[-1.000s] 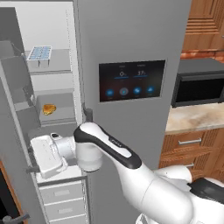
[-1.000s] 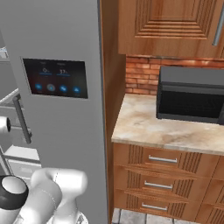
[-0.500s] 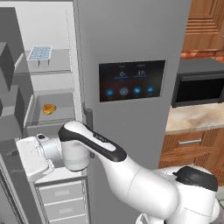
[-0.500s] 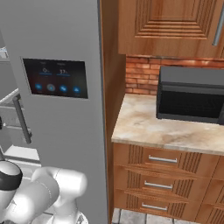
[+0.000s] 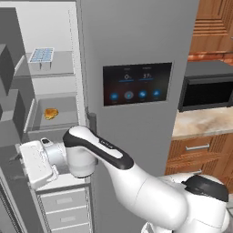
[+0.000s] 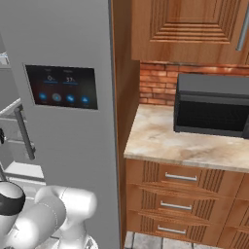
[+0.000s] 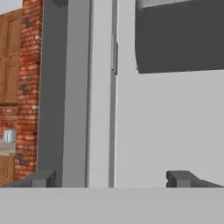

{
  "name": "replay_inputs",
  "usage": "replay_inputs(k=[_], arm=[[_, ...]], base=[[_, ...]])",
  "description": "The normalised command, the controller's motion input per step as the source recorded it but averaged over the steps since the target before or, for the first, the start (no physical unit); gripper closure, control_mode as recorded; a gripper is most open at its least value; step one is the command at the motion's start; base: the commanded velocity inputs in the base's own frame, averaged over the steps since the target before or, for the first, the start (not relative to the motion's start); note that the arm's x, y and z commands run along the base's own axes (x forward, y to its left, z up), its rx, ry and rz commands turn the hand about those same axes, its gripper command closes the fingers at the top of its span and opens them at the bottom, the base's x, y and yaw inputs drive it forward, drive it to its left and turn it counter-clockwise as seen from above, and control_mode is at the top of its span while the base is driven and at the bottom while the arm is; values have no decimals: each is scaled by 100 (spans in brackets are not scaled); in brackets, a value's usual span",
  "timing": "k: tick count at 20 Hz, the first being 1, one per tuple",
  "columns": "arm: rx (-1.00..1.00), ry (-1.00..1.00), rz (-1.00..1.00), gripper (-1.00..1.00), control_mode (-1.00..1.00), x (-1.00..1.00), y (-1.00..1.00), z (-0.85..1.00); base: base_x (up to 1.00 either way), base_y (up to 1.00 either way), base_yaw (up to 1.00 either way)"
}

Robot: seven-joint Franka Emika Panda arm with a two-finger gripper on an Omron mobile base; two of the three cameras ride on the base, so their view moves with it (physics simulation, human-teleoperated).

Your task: Open the freezer door, pick up the ice cube tray from the freezer, and place it on the dining counter.

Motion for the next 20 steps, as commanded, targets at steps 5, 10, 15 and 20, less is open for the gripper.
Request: replay_inputs(k=[5,10,15,20], arm=[[-3,-13,-21,-100,-100,-2,41,0],[-2,-6,-21,-100,-100,0,51,0],[0,0,-7,-100,-100,-7,-11,2],[3,2,-6,-100,-100,-36,-100,27]], base=[[0,0,0],[0,0,0],[0,0,0],[0,0,0]])
